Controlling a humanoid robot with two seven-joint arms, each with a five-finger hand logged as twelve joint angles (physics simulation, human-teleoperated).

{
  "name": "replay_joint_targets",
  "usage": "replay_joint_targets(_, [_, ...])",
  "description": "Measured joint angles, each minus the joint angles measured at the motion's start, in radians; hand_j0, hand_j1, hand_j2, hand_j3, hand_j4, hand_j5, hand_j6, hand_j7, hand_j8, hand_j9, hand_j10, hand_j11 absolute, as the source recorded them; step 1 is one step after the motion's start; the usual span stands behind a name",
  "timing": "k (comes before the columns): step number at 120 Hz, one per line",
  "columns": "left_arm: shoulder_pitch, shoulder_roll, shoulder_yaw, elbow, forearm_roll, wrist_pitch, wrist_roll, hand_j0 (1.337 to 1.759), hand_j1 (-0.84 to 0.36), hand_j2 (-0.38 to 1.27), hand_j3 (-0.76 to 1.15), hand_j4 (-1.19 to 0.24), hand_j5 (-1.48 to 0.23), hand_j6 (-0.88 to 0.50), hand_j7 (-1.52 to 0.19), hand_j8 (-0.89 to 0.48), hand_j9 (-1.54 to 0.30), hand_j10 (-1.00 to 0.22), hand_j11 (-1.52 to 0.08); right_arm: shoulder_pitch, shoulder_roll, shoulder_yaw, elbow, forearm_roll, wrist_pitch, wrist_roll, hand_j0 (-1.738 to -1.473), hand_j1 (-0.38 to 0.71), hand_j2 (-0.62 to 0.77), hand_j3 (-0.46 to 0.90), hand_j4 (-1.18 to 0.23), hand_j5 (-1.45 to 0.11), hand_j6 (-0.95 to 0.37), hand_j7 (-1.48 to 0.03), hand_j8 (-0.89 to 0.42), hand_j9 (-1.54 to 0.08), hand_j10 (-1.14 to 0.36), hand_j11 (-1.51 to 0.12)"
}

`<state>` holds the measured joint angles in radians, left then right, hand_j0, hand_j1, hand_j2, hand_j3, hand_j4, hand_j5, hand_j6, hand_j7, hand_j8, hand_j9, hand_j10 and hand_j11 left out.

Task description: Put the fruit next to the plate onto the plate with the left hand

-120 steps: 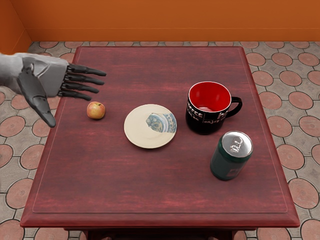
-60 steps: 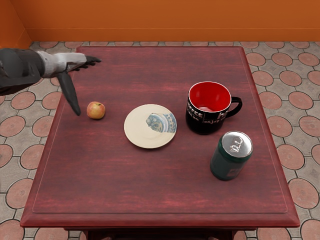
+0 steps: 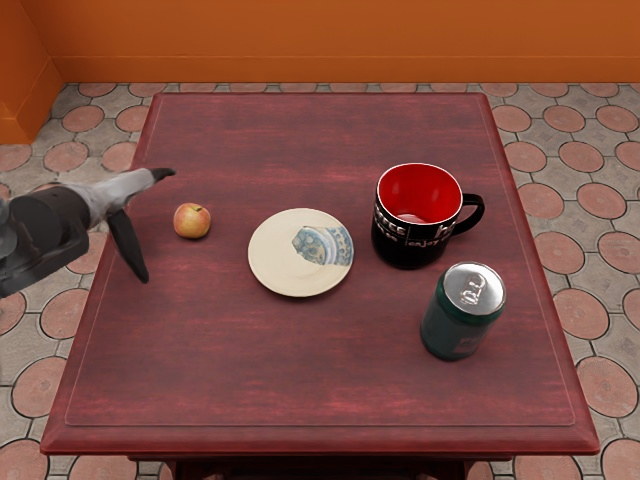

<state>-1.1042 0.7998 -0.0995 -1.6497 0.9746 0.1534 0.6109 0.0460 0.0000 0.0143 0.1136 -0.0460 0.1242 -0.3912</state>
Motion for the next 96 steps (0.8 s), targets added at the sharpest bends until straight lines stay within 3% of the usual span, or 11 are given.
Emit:
replay_joint_targets(35, [-0.013, -0.09, 0.0, 0.003, 0.003, 0.037, 0.0, 1.658, 0.32, 0.01, 0.0, -0.03, -0.04, -0.03, -0.04, -0.03, -0.04, -0.03, -0.04, -0.001, 0.0, 0.0, 0.0, 0.0, 0.0, 0.0, -1.658, -0.35, 0.0, 0.0, 0.0, 0.0, 0.0, 0.0, 0.0, 0.0, 0.0, 0.0])
replay_joint_targets(96, [-0.028, -0.231, 0.008, 0.24, 0.017, 0.038, 0.0, 1.658, 0.22, 0.02, 0.0, -0.12, -0.15, -0.12, -0.15, -0.12, -0.15, -0.11, -0.15, -0.001, 0.0, 0.0, 0.0, 0.001, 0.0, 0.0, -1.658, -0.35, 0.0, 0.0, 0.0, 0.0, 0.0, 0.0, 0.0, 0.0, 0.0, 0.0])
